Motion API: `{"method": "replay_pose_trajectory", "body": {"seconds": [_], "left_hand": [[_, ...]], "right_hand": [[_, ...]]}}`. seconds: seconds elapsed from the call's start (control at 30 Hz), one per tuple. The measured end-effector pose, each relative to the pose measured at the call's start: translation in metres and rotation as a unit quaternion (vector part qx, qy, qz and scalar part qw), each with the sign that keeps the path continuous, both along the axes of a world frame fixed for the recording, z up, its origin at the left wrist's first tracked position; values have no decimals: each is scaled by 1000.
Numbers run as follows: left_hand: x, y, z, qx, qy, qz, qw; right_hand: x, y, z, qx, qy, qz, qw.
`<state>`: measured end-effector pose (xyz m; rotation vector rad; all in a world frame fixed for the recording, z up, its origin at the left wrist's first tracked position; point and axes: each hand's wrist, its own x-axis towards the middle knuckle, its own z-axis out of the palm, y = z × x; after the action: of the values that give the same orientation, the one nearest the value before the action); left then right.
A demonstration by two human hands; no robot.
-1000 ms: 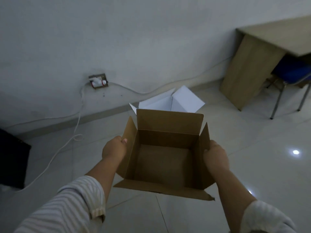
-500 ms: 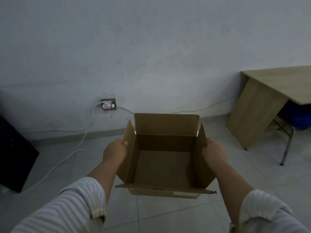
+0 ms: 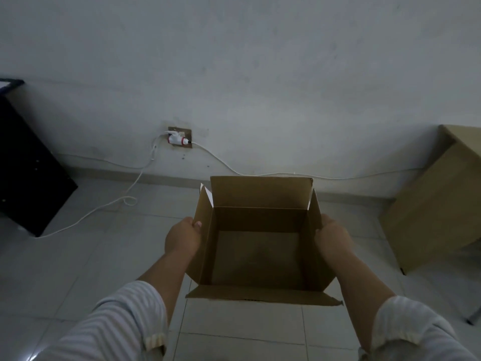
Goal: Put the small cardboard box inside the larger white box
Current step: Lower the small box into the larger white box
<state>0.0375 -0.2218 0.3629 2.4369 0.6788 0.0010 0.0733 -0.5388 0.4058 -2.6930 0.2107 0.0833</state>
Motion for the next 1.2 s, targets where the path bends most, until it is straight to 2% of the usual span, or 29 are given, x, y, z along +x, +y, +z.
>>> {"method": "replay_pose_trajectory", "body": {"seconds": [0.23,0.43,0.63,0.87,1.2], "left_hand": [[84,-21,-48,10,-2,29,1000],[149,-39,-98,38,-11,40,998],[202,-50,-160,57,-29,65,996],[227,-58,-215,74,-63,70,993],[248,-47,-236,95,-64,77,990]], "right_hand": [[108,-14,-52,-7,14,25,1000],[180,-21,-109,23,15,34,999],[242,-25,-170,20,-15,59,998],[280,-22,-218,25,-35,64,997],[304,-6,-235,53,-62,63,995]]}}
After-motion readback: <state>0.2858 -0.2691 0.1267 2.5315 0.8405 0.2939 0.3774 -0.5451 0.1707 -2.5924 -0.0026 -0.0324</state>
